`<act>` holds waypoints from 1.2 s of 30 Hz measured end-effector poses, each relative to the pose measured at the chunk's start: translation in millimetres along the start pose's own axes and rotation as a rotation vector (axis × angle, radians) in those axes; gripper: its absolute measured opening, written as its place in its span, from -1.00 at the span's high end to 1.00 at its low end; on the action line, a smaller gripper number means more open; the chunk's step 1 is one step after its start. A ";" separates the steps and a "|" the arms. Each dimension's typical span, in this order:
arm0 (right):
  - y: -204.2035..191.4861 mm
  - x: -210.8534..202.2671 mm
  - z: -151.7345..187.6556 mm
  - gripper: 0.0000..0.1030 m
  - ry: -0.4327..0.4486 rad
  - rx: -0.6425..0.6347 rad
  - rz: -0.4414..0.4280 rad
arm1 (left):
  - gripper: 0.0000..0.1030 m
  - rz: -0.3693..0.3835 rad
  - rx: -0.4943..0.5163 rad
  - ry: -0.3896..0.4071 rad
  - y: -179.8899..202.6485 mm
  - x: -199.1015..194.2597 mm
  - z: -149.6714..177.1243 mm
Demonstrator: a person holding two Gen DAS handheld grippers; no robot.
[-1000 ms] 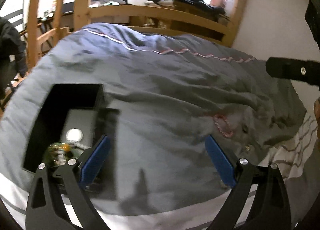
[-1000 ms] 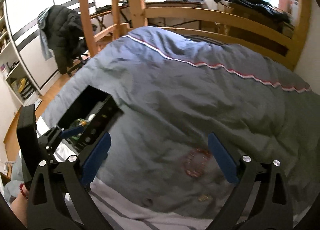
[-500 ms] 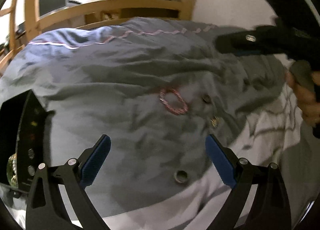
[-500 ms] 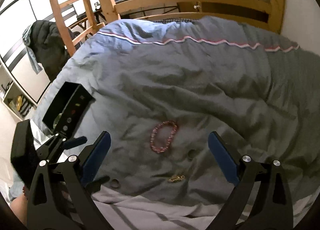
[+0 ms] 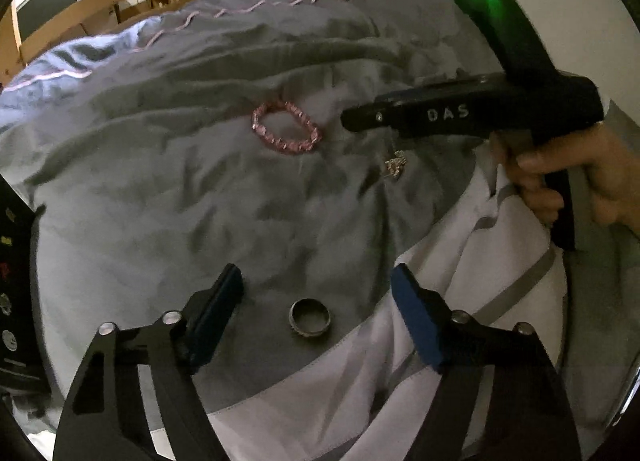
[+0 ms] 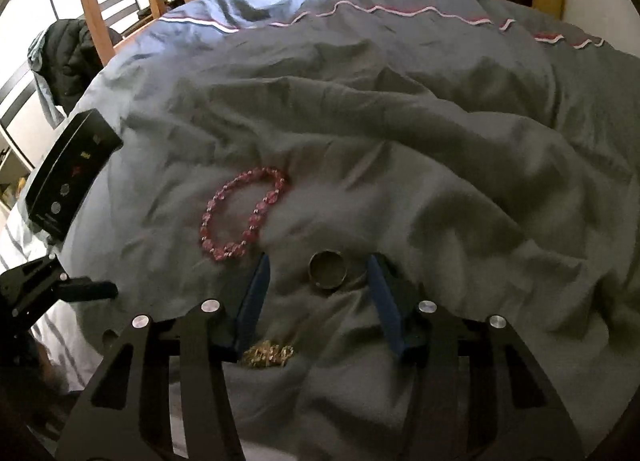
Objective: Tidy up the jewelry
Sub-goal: 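Grasp the wide silver ring with the left tool while the right tool grasps the thin silver ring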
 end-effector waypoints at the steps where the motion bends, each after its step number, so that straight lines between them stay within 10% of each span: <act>1: -1.7 2.3 -1.8 0.01 0.003 -0.012 0.007 | -0.25 0.004 -0.010 -0.007 -2.8 1.6 -0.4; 10: 2.9 8.8 -5.1 0.58 -0.022 0.006 0.016 | 0.11 0.034 -0.047 -0.013 -11.2 3.6 -0.3; 36: -6.7 -13.7 8.9 0.60 0.036 0.016 0.031 | 0.61 0.002 0.001 -0.023 -4.4 -15.7 2.8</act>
Point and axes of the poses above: each gripper's, at about its wrist camera, not at the fingertips, and x roughly the way its jaws point, y to its right, z to its underside, the point moved 2 cm from there along x, roughly the way its jaws point, and after that the axes turned 10 degrees about -x, right-handed, at the moved point
